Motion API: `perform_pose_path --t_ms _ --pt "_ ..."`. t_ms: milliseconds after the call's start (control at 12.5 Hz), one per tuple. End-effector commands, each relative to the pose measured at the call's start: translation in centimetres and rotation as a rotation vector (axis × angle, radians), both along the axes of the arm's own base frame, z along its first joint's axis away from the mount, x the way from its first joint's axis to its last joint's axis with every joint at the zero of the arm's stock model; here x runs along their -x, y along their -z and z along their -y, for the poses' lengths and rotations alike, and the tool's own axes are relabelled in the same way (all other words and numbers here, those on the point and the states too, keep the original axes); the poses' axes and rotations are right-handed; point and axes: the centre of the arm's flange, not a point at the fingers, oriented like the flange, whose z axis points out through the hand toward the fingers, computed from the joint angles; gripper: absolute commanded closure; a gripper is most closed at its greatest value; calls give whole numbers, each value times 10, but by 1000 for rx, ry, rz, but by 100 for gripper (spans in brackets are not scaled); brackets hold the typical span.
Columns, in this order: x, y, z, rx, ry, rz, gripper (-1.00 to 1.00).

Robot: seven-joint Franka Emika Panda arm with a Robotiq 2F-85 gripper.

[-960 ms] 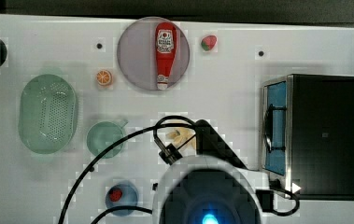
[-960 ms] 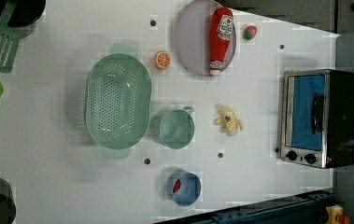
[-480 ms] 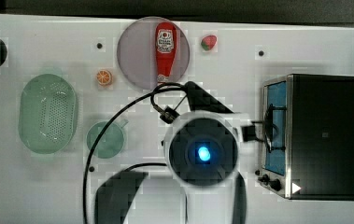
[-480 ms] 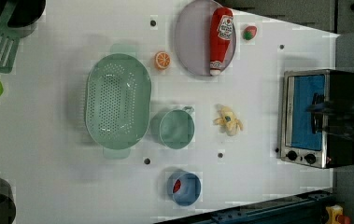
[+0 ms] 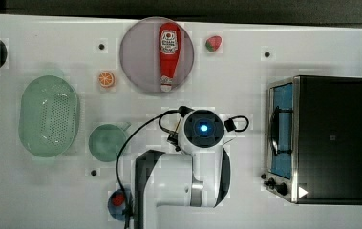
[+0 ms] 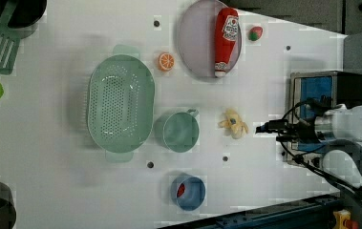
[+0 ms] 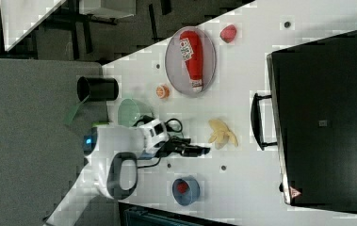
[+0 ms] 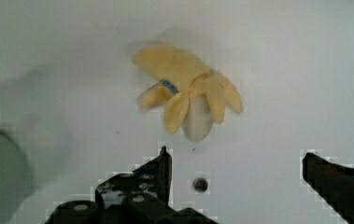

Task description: Pick Banana and place it in mug.

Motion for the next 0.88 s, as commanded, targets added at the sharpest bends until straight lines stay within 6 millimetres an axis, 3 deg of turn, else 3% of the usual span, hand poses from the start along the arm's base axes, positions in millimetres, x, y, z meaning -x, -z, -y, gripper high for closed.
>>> perform_pose_path --t_ms 80,560,880 --pt "-12 13 -7 -16 -232 57 -100" --pt "-9 92 -5 -21 -259 54 -100" --pt "-8 118 -5 -16 -257 93 -93"
